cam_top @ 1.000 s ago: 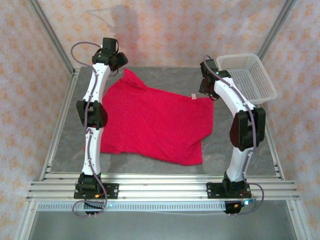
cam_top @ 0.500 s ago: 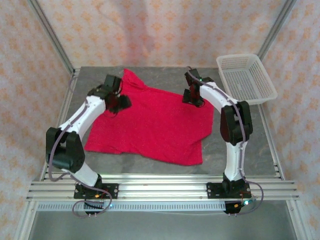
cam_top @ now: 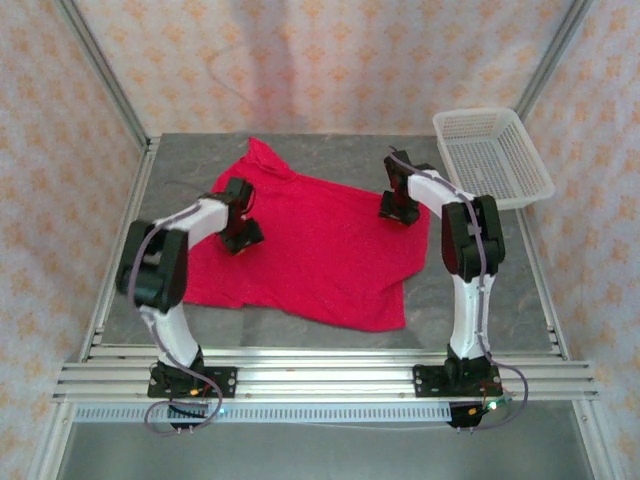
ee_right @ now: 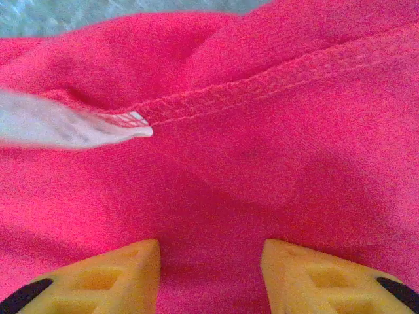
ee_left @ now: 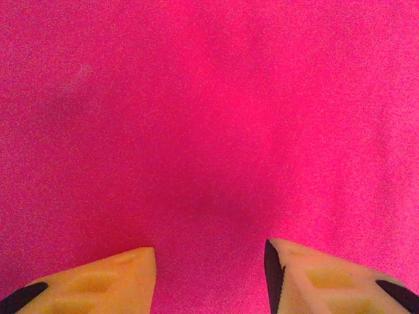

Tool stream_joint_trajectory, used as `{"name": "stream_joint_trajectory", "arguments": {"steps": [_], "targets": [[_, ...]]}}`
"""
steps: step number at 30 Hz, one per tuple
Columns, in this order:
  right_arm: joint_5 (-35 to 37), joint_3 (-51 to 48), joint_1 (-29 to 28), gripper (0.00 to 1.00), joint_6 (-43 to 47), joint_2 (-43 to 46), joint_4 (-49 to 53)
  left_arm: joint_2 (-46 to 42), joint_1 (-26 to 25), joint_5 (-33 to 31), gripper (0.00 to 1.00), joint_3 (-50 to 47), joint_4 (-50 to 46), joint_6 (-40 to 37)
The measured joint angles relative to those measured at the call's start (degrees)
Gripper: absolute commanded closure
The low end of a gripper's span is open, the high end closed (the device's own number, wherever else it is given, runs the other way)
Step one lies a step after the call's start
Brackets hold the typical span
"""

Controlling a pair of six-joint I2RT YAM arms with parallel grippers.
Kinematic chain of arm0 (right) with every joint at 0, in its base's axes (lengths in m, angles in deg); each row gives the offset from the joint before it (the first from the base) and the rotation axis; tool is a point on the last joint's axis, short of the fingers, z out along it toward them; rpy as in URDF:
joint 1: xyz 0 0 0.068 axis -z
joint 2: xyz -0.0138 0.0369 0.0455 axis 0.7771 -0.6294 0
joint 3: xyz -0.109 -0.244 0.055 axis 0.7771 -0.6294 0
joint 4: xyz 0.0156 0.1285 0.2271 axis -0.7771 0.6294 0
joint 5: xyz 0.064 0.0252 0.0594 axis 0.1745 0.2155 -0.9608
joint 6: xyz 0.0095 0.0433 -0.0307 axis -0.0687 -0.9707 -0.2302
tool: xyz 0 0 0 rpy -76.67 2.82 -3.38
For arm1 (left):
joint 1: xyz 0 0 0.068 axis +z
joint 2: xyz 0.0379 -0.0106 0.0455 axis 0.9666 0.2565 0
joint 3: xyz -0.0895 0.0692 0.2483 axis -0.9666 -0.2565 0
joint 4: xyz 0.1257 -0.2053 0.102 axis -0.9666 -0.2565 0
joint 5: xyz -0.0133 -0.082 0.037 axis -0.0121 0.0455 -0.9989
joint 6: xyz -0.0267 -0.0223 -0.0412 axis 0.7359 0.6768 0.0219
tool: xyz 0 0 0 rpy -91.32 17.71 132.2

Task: Fold the inside-out t-shirt
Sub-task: Rotate the T-shirt at the center of the table.

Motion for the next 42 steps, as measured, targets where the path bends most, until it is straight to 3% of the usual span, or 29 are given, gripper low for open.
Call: {"name": "stream_joint_trajectory", "arguments": {"steps": [4, 8, 11, 14, 19, 26, 29, 32, 35, 42], "targets": [[0.0, -15.6, -1.2, 0.56, -2.7, 10.2, -3.9, 12.9, -0.2, -0.2, 0.53, 20.3, -1.9, 0.0], [0.0, -28.7, -8.9, 0.56, -7.5, 20.4, -5.3, 26.2, -1.1, 0.1, 0.53, 40.9, -4.8, -0.9], [-1.4, -32.6, -16.8, 0.55, -10.6, 24.0, -5.4, 33.4, -2.5, 2.2, 0.51, 54.1, -8.6, -2.9], [-0.9, -32.5, -18.6, 0.54, -11.6, 26.0, -4.6, 35.5, -4.9, 4.9, 0.50, 60.7, -12.0, -5.6], [1.8, -25.2, -17.0, 0.54, -11.1, 24.7, -3.5, 26.9, -7.6, 5.1, 0.49, 54.2, -14.6, -8.4], [0.8, -11.3, -15.8, 0.55, -8.5, 11.5, -4.6, -0.9, -3.4, 2.4, 0.52, 25.6, -11.1, -8.5], [-0.4, -7.5, -14.5, 0.56, -7.9, 5.6, -4.6, -7.6, -2.7, 3.1, 0.52, 14.0, -7.2, -6.9], [-0.8, -4.4, -13.0, 0.56, -7.2, 3.1, -3.6, -7.3, -3.3, 3.6, 0.53, 6.4, -4.2, -5.8], [-0.5, -2.9, -11.3, 0.57, -6.3, 2.1, -3.7, -1.8, -3.6, 3.1, 0.54, 5.6, -3.7, -5.9], [1.0, -3.2, -5.9, 0.58, -3.3, 2.4, -2.6, 9.7, -1.9, -1.1, 0.56, 16.6, -4.0, -7.8]]}}
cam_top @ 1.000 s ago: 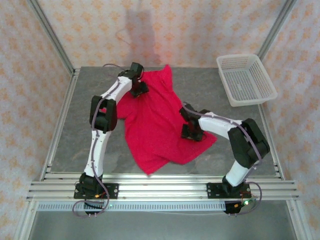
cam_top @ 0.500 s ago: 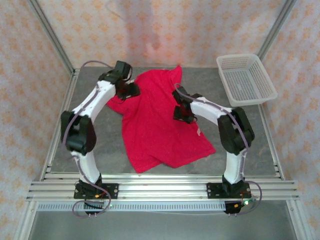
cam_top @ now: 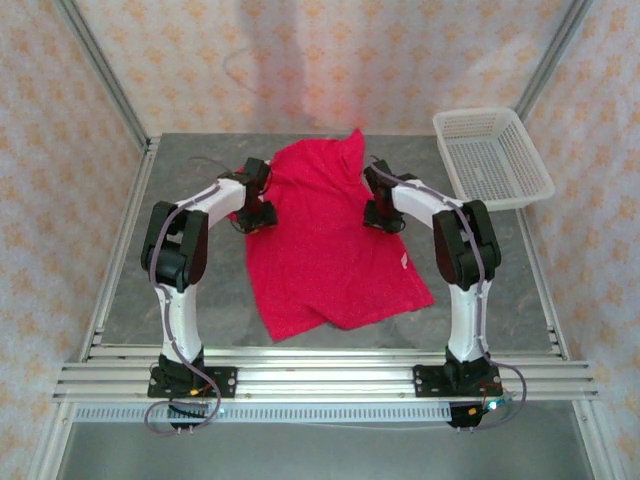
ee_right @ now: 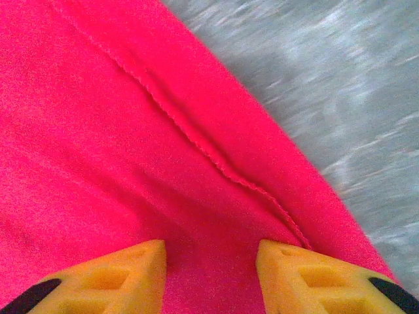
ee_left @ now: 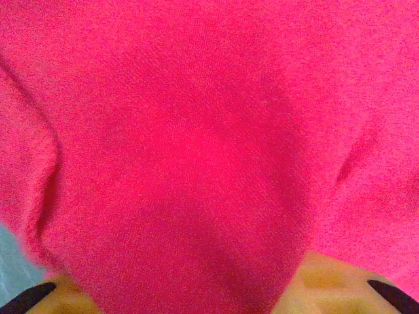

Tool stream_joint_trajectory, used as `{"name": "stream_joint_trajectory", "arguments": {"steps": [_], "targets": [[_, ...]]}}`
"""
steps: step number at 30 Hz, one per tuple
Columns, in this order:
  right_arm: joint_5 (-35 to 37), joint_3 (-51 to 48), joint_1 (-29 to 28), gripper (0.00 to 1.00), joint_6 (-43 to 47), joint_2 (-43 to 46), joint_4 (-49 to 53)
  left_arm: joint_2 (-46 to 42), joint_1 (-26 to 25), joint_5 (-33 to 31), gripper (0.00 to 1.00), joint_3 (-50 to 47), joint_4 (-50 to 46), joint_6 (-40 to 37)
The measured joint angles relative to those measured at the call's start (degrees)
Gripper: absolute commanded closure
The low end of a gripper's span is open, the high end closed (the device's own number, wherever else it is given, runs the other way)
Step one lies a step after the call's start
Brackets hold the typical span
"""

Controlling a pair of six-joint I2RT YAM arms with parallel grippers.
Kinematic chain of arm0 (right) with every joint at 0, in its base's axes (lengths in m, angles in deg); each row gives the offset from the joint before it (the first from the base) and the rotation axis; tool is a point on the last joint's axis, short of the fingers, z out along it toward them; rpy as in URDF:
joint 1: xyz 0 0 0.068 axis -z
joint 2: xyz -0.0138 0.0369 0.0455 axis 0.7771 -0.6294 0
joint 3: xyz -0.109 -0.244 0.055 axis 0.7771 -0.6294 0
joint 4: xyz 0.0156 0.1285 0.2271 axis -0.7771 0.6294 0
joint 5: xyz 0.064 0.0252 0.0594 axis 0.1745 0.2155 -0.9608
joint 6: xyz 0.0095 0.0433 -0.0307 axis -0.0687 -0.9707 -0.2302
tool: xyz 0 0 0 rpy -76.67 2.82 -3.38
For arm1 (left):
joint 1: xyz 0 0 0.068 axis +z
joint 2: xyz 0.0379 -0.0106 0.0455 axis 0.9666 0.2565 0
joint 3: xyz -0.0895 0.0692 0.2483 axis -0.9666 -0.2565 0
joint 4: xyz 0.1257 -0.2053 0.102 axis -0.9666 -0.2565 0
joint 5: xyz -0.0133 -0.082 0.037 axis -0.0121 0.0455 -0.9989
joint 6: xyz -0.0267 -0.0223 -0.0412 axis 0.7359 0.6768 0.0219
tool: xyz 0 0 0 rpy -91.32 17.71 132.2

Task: Fold the inside-out t-shirt
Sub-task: Rotate the T-shirt at the center of the table.

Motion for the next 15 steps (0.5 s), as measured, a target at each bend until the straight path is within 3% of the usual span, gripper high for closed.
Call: {"name": "stream_joint_trajectory", "arguments": {"steps": [3, 7, 11, 15], "targets": [[1.6, -2.9, 1.1, 0.62, 1.4, 3.5, 2.2, 0.8, 0.6, -0.5, 0.55, 4.5, 0.7, -0.6], [2.1, -11.7, -1.4, 0.67, 1.8, 15.8, 4.1, -0.2, 0.3, -0.4, 0.55, 6.0, 2.0, -0.8], [1.8, -21.8, -11.0, 0.71, 0.1, 29.6, 4.1, -6.1, -1.2, -0.4, 0.55, 1.4, 2.3, -0.1], [1.9, -29.5, -21.4, 0.69, -2.9, 33.8, 2.8, -16.2, -1.9, -0.4, 0.55, -7.1, 2.1, 0.8]]}}
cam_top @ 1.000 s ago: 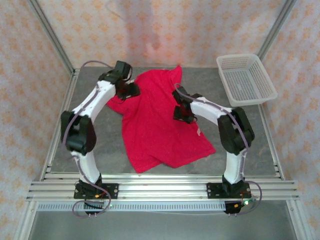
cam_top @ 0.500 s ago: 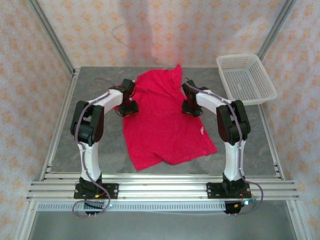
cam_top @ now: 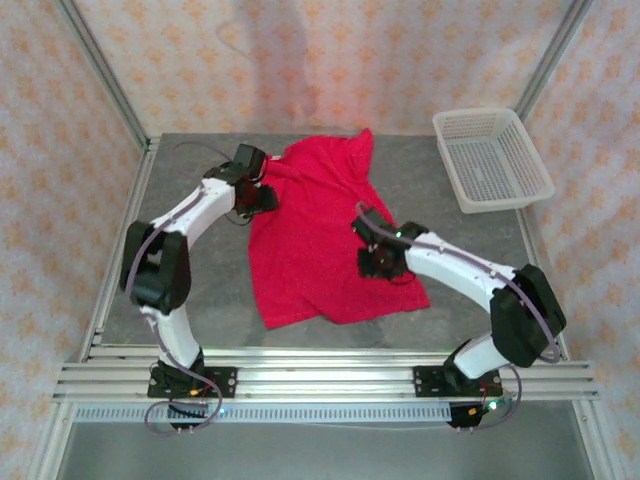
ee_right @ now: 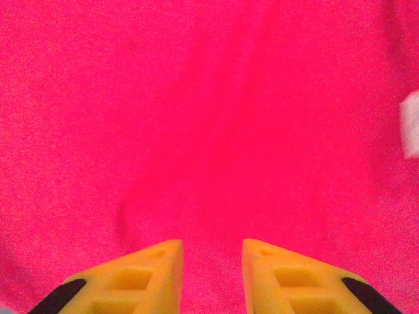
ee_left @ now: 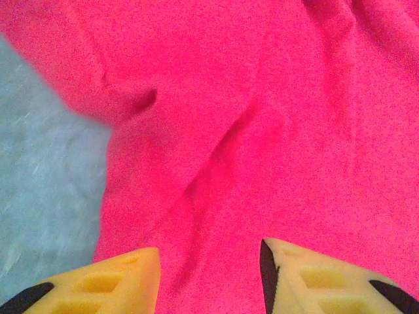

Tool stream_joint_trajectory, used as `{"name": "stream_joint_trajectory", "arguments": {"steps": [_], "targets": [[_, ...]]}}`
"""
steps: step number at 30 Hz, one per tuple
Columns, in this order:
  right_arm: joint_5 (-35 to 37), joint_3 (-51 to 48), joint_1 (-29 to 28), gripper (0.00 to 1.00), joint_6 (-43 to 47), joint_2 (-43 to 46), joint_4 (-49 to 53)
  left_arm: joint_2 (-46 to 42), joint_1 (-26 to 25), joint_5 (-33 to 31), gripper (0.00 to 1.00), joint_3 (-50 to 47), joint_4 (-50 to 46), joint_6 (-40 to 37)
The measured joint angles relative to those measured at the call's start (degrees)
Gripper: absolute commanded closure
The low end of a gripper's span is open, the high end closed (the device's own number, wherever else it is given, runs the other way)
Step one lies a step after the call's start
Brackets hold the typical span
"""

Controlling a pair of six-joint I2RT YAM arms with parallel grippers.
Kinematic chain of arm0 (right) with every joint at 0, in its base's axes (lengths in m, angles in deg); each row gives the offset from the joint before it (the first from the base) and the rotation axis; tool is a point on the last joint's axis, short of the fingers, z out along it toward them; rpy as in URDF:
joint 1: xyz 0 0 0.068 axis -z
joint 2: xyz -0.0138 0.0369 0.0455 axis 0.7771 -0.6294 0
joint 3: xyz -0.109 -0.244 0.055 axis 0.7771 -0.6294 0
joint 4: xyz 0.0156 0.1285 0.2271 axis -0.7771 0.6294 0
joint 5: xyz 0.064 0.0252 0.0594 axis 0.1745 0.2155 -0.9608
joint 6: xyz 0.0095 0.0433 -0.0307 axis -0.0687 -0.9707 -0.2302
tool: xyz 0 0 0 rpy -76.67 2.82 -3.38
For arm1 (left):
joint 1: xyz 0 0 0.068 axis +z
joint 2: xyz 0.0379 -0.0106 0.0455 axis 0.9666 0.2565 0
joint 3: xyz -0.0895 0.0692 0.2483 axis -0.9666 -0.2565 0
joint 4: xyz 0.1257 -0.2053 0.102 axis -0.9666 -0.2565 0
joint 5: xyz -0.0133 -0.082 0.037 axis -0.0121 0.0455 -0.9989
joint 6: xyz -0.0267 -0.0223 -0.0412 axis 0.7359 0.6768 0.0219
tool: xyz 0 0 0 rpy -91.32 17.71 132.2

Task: Fold the inside-out t-shirt
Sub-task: Rotate the T-shirt at the center of the table, then turn the T-shirt inside out at the center of the table.

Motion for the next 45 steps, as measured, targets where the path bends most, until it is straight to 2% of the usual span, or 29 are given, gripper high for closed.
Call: {"name": "stream_joint_trajectory", "arguments": {"steps": [4, 11, 16, 21, 23, 25, 28, 30, 32, 36, 39, 45], "targets": [[0.4, -4.8, -6.0, 0.67, -2.7, 0.0, -0.7, -8.1, 0.1, 0.0, 0.55, -8.2, 0.1, 1.1], [1.3, -6.1, -11.1, 0.63, -6.3, -0.9, -3.8, -15.6, 0.1, 0.0, 0.56, -20.7, -0.1, 2.1], [1.2, -9.3, -13.1, 0.59, -8.3, -0.9, -4.8, -19.8, 0.1, 0.0, 0.56, -23.6, -0.5, 2.4], [1.4, -10.5, -13.1, 0.59, -8.9, -1.9, -5.5, -20.3, 0.1, 0.0, 0.56, -24.0, -0.4, 2.6], [1.6, -10.5, -13.1, 0.62, -8.9, -3.6, -6.4, -20.4, 0.1, 0.0, 0.56, -24.5, -0.4, 2.8], [1.9, -9.7, -13.1, 0.70, -9.0, -4.4, -6.6, -20.4, 0.1, 0.0, 0.57, -24.9, -0.5, 3.2], [2.2, -8.3, -13.1, 0.93, -9.3, -5.8, -7.0, -21.0, 0.1, 0.0, 0.57, -25.4, -0.4, 3.4], [2.3, -7.5, -13.1, 1.00, -9.4, -6.2, -6.7, -21.8, 0.0, 0.0, 0.57, -25.6, -0.4, 3.4], [2.3, -6.9, -13.1, 1.00, -9.3, -6.2, -5.7, -23.2, -0.7, 0.1, 0.58, -26.0, -0.4, 3.4], [2.3, -4.5, -13.1, 1.00, -9.5, -4.1, -0.7, -27.0, -4.3, 1.5, 0.59, -26.4, 0.7, 2.5], [2.3, -0.5, -13.1, 1.00, -9.3, -0.3, 3.1, -29.5, -8.5, 2.3, 0.55, -26.8, 3.0, 1.0], [1.5, 5.4, -9.5, 1.00, -8.8, 5.3, 5.1, -31.3, -20.3, 2.5, 0.47, -30.9, 11.6, -4.0]]}}
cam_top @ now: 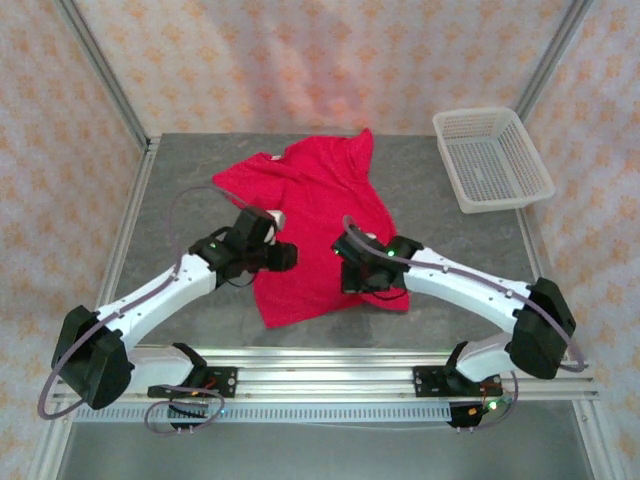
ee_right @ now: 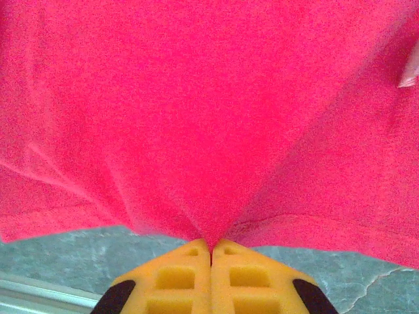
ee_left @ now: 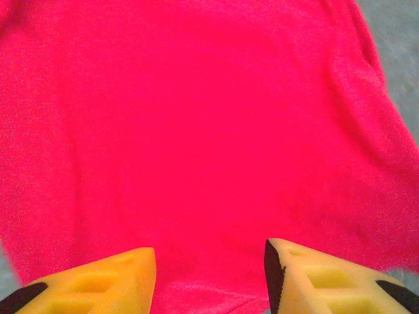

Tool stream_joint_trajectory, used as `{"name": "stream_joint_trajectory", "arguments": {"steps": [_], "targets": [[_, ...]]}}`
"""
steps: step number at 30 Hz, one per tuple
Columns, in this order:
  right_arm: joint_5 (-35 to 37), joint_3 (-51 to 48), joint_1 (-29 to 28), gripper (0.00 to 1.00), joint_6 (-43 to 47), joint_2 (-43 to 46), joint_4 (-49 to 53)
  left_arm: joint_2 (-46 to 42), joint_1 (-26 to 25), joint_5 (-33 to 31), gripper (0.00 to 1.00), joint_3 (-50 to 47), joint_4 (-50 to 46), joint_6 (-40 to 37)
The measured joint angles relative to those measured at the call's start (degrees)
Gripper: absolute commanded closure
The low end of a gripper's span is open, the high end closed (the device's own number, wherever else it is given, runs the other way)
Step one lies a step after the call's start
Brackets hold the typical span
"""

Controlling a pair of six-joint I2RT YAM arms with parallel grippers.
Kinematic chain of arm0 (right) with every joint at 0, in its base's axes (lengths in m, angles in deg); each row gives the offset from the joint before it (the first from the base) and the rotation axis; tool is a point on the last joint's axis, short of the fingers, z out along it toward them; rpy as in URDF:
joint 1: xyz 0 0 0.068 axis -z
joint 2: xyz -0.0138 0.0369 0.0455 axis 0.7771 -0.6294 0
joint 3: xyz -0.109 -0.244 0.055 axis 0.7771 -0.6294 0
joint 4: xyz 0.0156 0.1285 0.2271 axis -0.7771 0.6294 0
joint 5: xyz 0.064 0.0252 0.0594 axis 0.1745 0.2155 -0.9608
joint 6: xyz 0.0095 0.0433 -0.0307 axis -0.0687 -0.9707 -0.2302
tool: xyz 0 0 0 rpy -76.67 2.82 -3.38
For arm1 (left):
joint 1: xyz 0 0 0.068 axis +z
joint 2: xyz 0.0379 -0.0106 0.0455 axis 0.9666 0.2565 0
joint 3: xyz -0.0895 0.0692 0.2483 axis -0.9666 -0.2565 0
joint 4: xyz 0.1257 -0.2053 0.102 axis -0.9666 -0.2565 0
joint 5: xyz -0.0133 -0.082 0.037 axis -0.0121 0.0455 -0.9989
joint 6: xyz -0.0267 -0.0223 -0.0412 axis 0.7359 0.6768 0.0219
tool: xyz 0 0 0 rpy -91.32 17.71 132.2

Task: Fold the inside-out t-shirt
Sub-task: Turn the T-shirt inside out at the center of the table.

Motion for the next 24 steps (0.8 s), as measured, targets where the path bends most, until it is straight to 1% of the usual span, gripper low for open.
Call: {"name": "stream_joint_trajectory", "arguments": {"steps": [2, 3, 4, 5, 7, 9, 11, 14, 15, 18, 21, 23, 24], "targets": [[-0.5, 0.0, 2.5, 1.00, 0.0, 0.8, 0.1, -1.2, -3.7, -0.2, 0.42, -3.6, 4.7, -2.3], [-0.9, 0.0, 3.6, 1.00, 0.0, 1.0, 0.0, -2.1, -5.4, -0.2, 0.36, -5.7, 7.3, -3.4], [-1.4, 0.0, 4.7, 1.00, 0.0, 1.1, 0.0, -3.0, -6.9, -0.4, 0.24, -7.7, 9.8, -4.6], [-1.9, 0.0, 5.5, 1.00, 0.0, 1.2, 0.0, -3.8, -8.3, -0.6, 0.20, -9.5, 12.3, -5.8], [-2.9, 0.0, 6.5, 1.00, -0.1, 1.2, -0.1, -4.9, -11.8, -1.1, 0.19, -13.1, 18.2, -8.1], [-3.8, 0.0, 7.2, 1.00, -0.1, 1.2, -0.3, -4.5, -14.8, -1.9, 0.18, -14.7, 22.5, -10.1], [-4.5, 0.2, 7.8, 1.00, -0.1, 1.2, -0.4, -2.6, -17.4, -3.1, 0.17, -14.8, 26.0, -11.8], [-5.2, 0.7, 8.2, 1.00, -0.2, 1.2, -0.5, 2.1, -20.0, -6.4, 0.15, -14.4, 30.0, -14.1], [-5.4, 0.9, 8.4, 1.00, -0.3, 1.2, -0.5, 4.1, -20.8, -8.1, 0.04, -14.2, 31.0, -14.9], [-5.9, 1.4, 8.7, 1.00, -0.3, 1.2, -0.5, 8.9, -22.5, -12.2, 0.03, -13.6, 33.7, -16.6], [-6.1, 1.6, 8.9, 1.00, -0.3, 1.3, -0.5, 13.4, -23.0, -17.2, 0.04, -12.4, 36.1, -17.9], [-6.3, 1.6, 9.3, 1.00, -0.3, 1.8, -0.3, 16.4, -23.0, -20.6, 0.10, -10.7, 36.8, -18.8], [-6.3, 1.7, 9.5, 1.00, -0.3, 2.2, -0.1, 17.7, -22.9, -22.2, 0.17, -9.7, 36.9, -19.3]]}}
